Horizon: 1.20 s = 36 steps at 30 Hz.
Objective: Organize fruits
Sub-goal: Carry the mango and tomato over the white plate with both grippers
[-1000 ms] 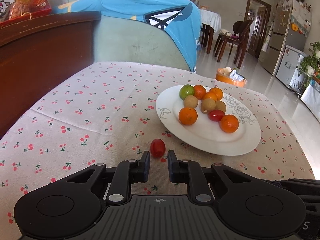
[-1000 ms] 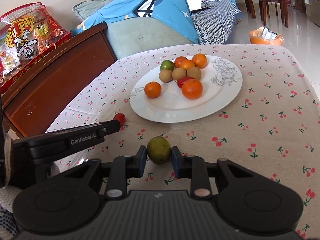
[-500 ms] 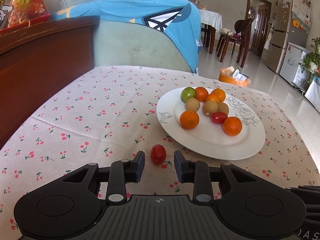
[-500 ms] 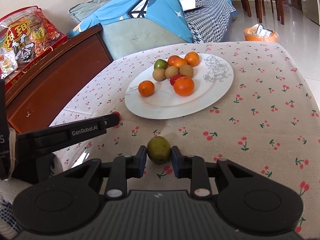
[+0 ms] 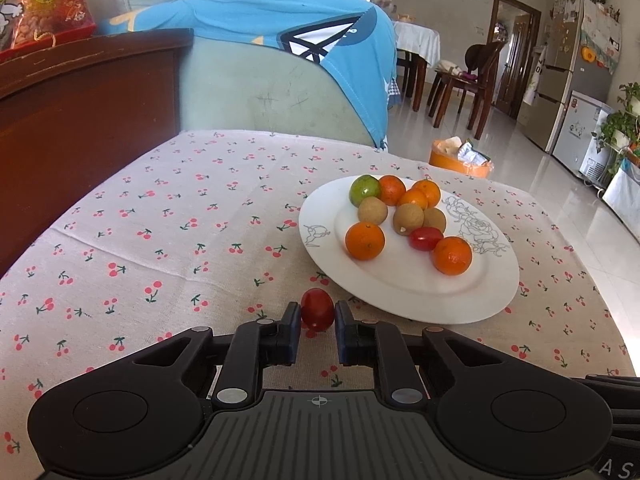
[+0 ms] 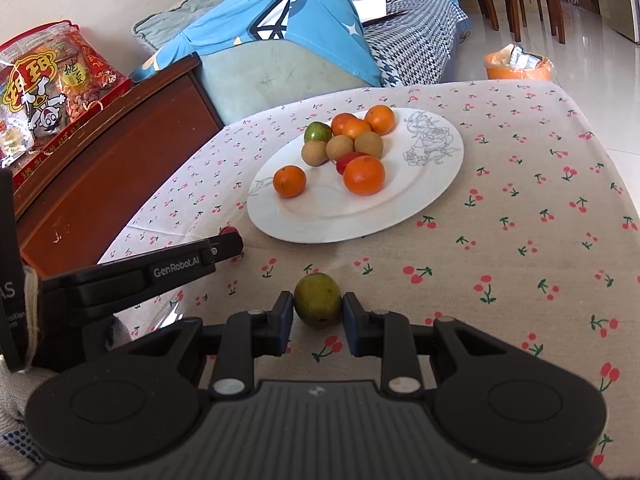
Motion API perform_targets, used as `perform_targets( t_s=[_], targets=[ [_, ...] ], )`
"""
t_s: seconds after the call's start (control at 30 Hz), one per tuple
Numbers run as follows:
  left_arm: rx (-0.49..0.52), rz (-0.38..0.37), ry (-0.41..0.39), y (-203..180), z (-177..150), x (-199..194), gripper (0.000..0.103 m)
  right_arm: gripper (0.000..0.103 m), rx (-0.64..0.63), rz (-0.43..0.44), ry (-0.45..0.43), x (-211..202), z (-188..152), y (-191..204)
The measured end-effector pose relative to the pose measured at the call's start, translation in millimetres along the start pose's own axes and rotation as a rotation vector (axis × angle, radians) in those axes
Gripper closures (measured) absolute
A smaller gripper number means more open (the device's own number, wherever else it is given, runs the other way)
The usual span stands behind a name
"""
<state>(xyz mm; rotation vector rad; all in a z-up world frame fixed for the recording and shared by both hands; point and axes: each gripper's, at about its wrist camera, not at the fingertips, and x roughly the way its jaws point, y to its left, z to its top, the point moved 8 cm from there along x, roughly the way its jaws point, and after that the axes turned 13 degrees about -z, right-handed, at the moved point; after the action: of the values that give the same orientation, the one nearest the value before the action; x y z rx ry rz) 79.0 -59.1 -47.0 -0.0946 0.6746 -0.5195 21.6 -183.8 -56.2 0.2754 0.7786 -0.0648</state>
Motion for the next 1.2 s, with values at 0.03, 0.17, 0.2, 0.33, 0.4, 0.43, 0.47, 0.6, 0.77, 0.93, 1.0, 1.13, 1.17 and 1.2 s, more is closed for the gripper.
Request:
perform_targets(
  t_s=[0.03, 0.17, 0.2, 0.33, 0.4, 0.43, 0.47, 0.6, 0.77, 0.93, 1.0, 1.13, 1.17, 1.2],
  targets=[
    [-0.002, -0.004, -0.005, -1, 1, -3, 0.087, 0.076, 0.004, 0.002, -0.004, -1, 2, -1],
    [-0.001, -0.029, -0.032, -10, 9, -16, 0.087, 0.076, 0.027, 0.014, -0.026, -8, 13, -4],
    [-0.003, -0.039, -0.039, -12, 12, -18, 0.087, 0.076, 0.03, 0.013, -0.036, -10, 17, -5],
    [-0.008, -0.082, -0.064, -24, 23, -22, 0.087, 0.076, 0.051, 0.0, -0.092, -17, 41, -16],
    [-0.011, -0.103, -0.069, -30, 28, -19, 0.087, 0.076, 0.068, -0.011, -0.111, -17, 51, -22],
    [-0.011, -0.111, -0.069, -32, 30, -16, 0.087, 0.076, 0.075, -0.019, -0.12, -16, 56, -25],
    [-0.011, -0.119, -0.068, -34, 31, -13, 0.087, 0.076, 0.081, -0.025, -0.125, -14, 59, -28],
    [-0.007, -0.132, -0.052, -39, 31, 0, 0.087, 0.076, 0.124, -0.041, -0.132, -3, 71, -39],
    [-0.017, -0.143, -0.027, -41, 29, 17, 0.087, 0.076, 0.158, -0.057, -0.133, 12, 79, -48],
    [-0.015, -0.146, -0.011, -42, 29, 28, 0.087, 0.076, 0.189, -0.07, -0.108, 31, 82, -54],
    [-0.018, -0.141, -0.008, -42, 29, 30, 0.087, 0.073, 0.2, -0.069, -0.097, 37, 81, -56],
    [-0.022, -0.133, -0.004, -41, 31, 28, 0.081, 0.073, 0.215, -0.053, -0.095, 39, 83, -56],
    [-0.022, -0.131, -0.002, -41, 31, 27, 0.078, 0.073, 0.214, -0.05, -0.095, 38, 84, -56],
    [-0.02, -0.128, -0.001, -41, 32, 25, 0.075, 0.073, 0.213, -0.048, -0.096, 36, 85, -55]
  ],
)
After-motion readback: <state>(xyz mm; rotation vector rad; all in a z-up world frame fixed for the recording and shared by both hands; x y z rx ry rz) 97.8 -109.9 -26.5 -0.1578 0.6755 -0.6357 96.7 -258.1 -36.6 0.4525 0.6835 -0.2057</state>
